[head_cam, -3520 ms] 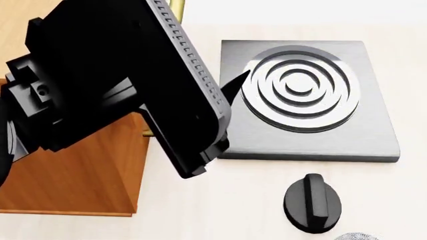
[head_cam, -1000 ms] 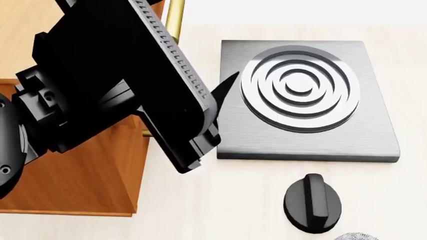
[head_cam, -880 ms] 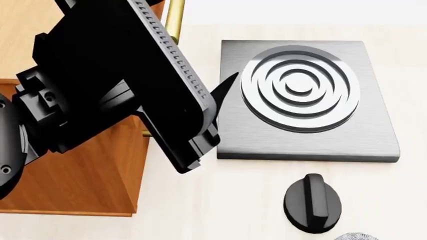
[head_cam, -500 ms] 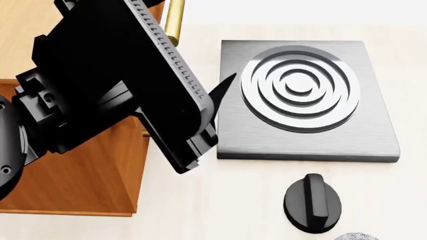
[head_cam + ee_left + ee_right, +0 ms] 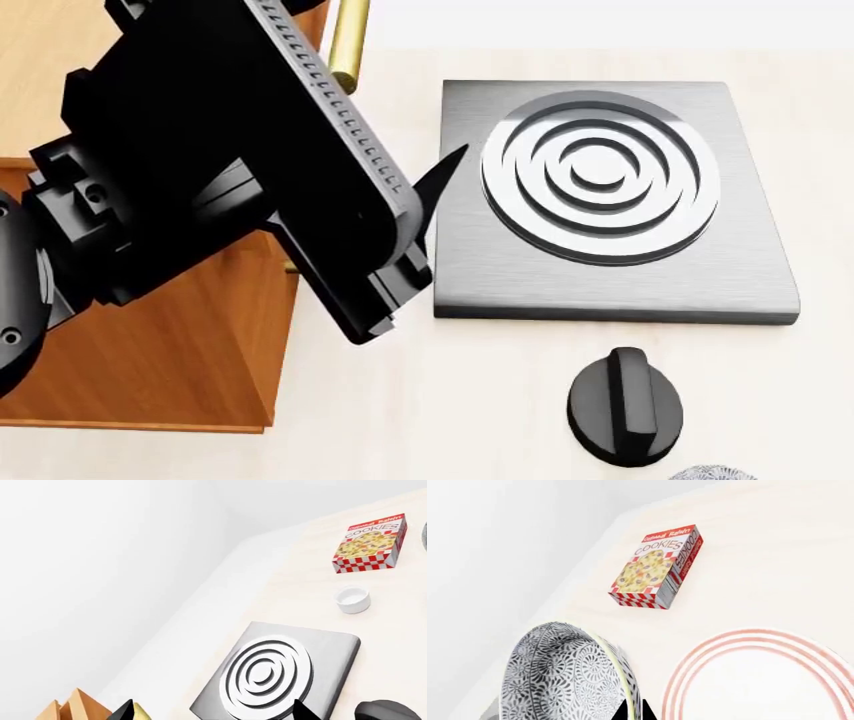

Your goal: Pick the akita bowl on the wooden cabinet and place it on the plate.

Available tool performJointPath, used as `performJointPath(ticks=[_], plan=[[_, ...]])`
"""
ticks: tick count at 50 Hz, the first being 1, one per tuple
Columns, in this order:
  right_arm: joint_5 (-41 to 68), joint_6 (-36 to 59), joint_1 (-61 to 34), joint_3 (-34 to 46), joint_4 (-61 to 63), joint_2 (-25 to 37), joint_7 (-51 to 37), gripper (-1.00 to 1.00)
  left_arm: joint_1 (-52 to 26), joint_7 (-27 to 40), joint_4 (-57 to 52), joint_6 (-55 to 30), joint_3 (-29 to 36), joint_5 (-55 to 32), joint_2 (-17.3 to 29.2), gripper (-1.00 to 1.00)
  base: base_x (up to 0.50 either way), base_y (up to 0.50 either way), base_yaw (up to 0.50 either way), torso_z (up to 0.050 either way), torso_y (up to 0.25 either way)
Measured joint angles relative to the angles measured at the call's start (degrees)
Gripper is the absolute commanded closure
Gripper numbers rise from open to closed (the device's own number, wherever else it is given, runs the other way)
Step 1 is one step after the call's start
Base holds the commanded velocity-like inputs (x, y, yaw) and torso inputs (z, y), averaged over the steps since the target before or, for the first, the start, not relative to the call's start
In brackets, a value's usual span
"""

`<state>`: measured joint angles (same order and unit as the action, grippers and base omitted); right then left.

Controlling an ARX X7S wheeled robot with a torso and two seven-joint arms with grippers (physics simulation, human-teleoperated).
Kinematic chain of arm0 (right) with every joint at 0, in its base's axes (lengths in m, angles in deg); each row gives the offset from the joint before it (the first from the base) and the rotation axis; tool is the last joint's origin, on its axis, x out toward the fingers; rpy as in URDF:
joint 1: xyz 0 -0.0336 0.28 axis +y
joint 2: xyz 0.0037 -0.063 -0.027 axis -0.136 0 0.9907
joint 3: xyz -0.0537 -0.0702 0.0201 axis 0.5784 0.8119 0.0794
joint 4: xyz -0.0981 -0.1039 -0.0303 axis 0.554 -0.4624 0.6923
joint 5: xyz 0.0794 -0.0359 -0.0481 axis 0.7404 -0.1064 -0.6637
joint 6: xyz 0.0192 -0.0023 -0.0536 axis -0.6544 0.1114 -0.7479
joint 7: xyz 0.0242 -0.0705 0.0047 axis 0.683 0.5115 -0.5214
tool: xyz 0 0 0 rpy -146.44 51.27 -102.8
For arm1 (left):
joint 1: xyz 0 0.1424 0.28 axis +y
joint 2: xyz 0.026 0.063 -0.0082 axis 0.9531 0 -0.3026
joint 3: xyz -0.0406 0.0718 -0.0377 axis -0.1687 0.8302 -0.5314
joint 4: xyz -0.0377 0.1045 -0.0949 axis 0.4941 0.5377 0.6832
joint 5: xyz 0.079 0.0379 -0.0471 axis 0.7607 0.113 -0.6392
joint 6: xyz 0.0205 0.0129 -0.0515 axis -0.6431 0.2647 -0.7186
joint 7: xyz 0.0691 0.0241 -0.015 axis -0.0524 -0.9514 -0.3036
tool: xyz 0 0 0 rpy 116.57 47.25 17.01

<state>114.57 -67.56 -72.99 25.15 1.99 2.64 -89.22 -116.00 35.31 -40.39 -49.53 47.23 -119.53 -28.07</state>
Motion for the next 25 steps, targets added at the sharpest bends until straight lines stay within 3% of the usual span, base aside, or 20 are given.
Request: performJointPath(ticks=[25], plan=[[-0.5, 1.0, -2.1, 3.3, -5.2, -2.7, 1.9, 1.0, 0.7, -0.1, 0.1, 0.5, 0.2, 0.4, 0.3, -1.0, 0.0, 0.0, 0.0, 0.0, 0.0]])
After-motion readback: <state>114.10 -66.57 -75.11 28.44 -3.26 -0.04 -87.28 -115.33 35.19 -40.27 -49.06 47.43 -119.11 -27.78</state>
